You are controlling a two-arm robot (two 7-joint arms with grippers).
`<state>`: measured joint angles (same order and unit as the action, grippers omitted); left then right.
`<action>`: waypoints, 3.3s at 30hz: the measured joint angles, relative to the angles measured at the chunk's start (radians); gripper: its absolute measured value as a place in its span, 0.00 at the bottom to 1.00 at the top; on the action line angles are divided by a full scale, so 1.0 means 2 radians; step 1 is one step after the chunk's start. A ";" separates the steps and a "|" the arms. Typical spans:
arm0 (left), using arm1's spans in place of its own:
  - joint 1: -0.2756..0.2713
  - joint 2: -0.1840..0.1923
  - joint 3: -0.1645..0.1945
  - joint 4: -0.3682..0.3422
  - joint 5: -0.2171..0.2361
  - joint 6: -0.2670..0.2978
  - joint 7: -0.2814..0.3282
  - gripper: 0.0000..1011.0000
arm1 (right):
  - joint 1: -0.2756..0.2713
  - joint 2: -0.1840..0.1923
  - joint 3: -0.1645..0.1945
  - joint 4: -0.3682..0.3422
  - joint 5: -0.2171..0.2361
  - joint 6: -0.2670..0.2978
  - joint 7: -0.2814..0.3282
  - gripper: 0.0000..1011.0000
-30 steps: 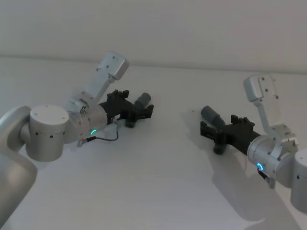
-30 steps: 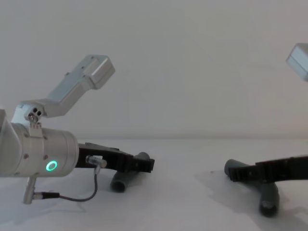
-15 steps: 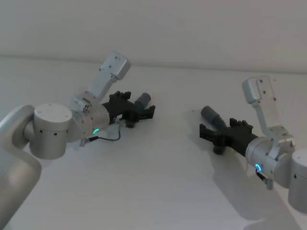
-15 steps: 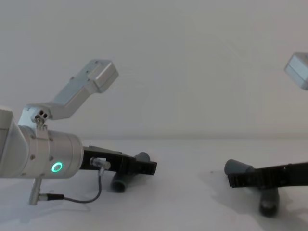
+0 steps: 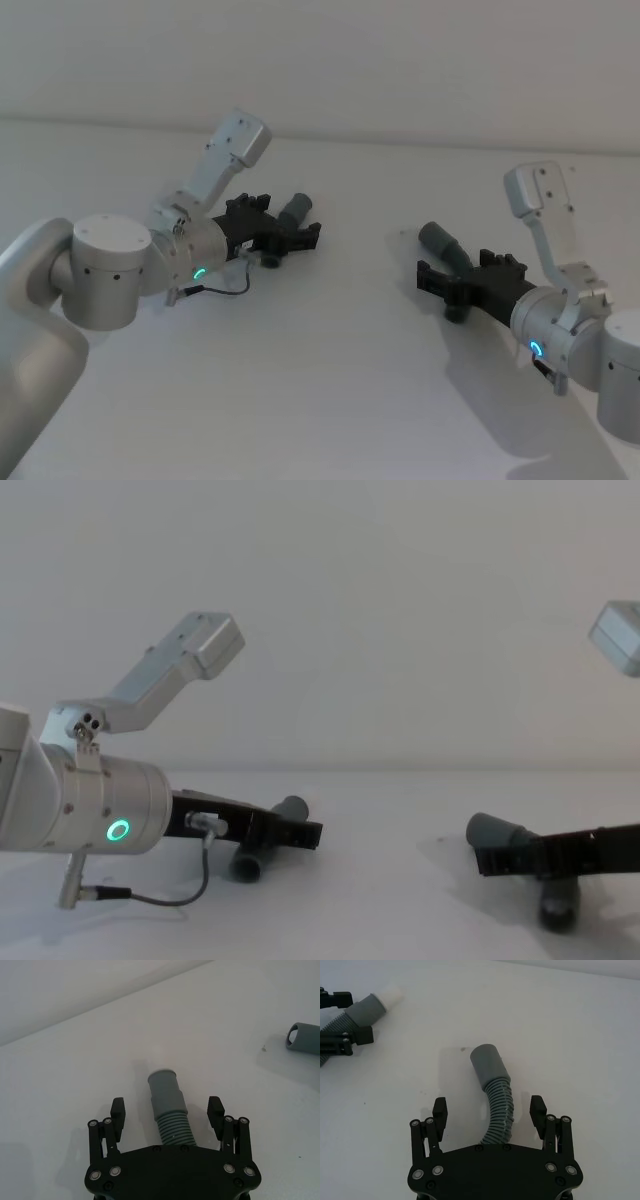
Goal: Use both hands to pick up one end of the pipe from the table, align the ends, and insert them.
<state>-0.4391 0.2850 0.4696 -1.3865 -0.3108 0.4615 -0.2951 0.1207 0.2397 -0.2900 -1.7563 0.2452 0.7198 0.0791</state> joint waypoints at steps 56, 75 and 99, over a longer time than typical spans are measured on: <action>-0.004 -0.012 -0.003 0.010 0.005 0.017 -0.007 0.36 | 0.002 -0.008 0.006 0.013 -0.007 0.003 0.001 0.18; -0.005 0.009 0.010 0.001 0.038 -0.043 -0.022 0.36 | -0.013 0.013 0.005 -0.010 -0.028 -0.069 0.014 0.17; -0.036 0.064 0.053 -0.024 0.136 -0.188 -0.064 0.36 | -0.030 0.097 -0.004 -0.041 -0.106 -0.234 0.054 0.17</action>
<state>-0.5111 0.4122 0.5747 -1.4347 -0.0389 0.0851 -0.4231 0.0607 0.4342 -0.2976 -1.8376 0.0339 0.2509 0.1880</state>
